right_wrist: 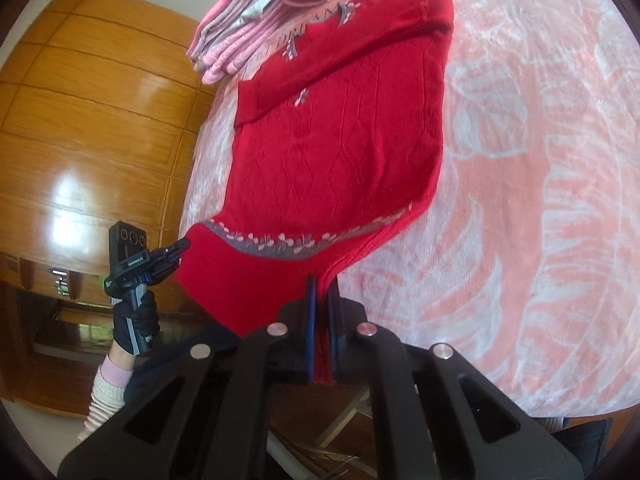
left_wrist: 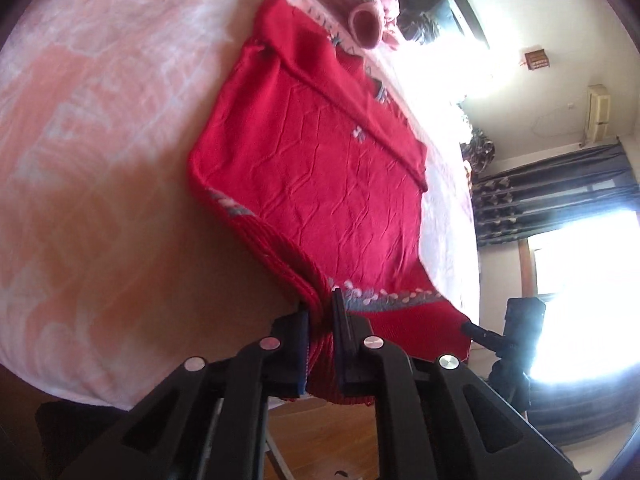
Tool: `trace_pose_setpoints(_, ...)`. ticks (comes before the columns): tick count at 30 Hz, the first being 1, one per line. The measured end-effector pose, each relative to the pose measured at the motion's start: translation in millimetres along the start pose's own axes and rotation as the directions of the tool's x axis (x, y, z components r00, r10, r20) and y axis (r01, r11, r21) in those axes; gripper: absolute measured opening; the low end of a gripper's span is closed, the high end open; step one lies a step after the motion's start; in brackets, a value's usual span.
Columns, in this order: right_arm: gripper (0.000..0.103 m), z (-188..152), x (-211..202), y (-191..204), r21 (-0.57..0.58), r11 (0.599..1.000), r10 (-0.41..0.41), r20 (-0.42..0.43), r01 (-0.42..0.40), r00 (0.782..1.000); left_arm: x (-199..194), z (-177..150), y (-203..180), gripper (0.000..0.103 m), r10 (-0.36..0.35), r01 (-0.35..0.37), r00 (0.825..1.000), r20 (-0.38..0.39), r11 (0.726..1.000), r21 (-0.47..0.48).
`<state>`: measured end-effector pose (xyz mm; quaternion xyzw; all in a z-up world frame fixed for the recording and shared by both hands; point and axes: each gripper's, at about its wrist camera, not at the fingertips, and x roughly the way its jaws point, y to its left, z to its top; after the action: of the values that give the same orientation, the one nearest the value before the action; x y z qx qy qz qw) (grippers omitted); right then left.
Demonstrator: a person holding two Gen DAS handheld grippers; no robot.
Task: Fold small clothes
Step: 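Lift the hem with both tools and fold it toward the collar, then release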
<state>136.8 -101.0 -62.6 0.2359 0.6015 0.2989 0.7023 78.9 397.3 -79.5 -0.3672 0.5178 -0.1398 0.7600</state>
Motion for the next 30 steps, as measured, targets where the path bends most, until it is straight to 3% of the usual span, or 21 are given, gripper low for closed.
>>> trace_pose_setpoints(5,0.004,51,-5,-7,0.093,0.995,-0.028,0.07,0.021,0.997,-6,37,11,0.01,-0.006,0.014,0.995,0.103,0.997,-0.076)
trace_pose_setpoints(11,0.003,104,13,-19,0.141,0.986,-0.1,0.102,0.086,0.99,19,93,24,0.011,0.033,-0.019,0.991,0.131,0.994,-0.103)
trace_pose_setpoints(15,0.007,131,35,-52,0.231,0.966,-0.138,0.085,0.115,0.987,38,126,39,0.014,0.092,-0.074,0.987,0.135,0.989,-0.129)
trace_pose_setpoints(16,0.009,136,39,-62,0.259,0.959,-0.143,0.091,0.115,0.986,37,134,48,0.014,0.085,-0.063,0.987,0.134,0.985,-0.161)
trace_pose_setpoints(18,0.011,144,39,-77,0.292,0.948,-0.165,0.106,0.127,0.981,26,146,64,0.014,0.011,0.029,0.984,0.176,0.974,-0.225)
trace_pose_setpoints(20,0.016,149,31,-91,0.325,0.94,-0.155,0.125,0.107,0.98,4,151,77,0.014,-0.05,0.11,0.97,0.237,0.963,-0.246)
trace_pose_setpoints(23,0.016,151,16,-99,0.31,0.945,-0.163,0.16,0.108,0.973,-18,154,78,0.014,-0.022,0.081,0.957,0.29,0.978,-0.194)
trace_pose_setpoints(25,0.016,151,9,-102,0.297,0.949,-0.166,0.178,0.108,0.97,-21,153,69,0.014,-0.007,0.045,0.958,0.285,0.991,-0.125)
trace_pose_setpoints(28,0.016,153,11,-100,0.254,0.958,-0.179,0.175,0.131,0.968,-7,149,46,0.018,0.054,-0.056,0.981,0.185,0.998,0.005)
trace_pose_setpoints(30,0.016,152,16,-100,0.247,0.962,-0.162,0.16,0.12,0.974,8,140,37,0.024,0.046,-0.048,0.993,0.11,0.999,0.016)
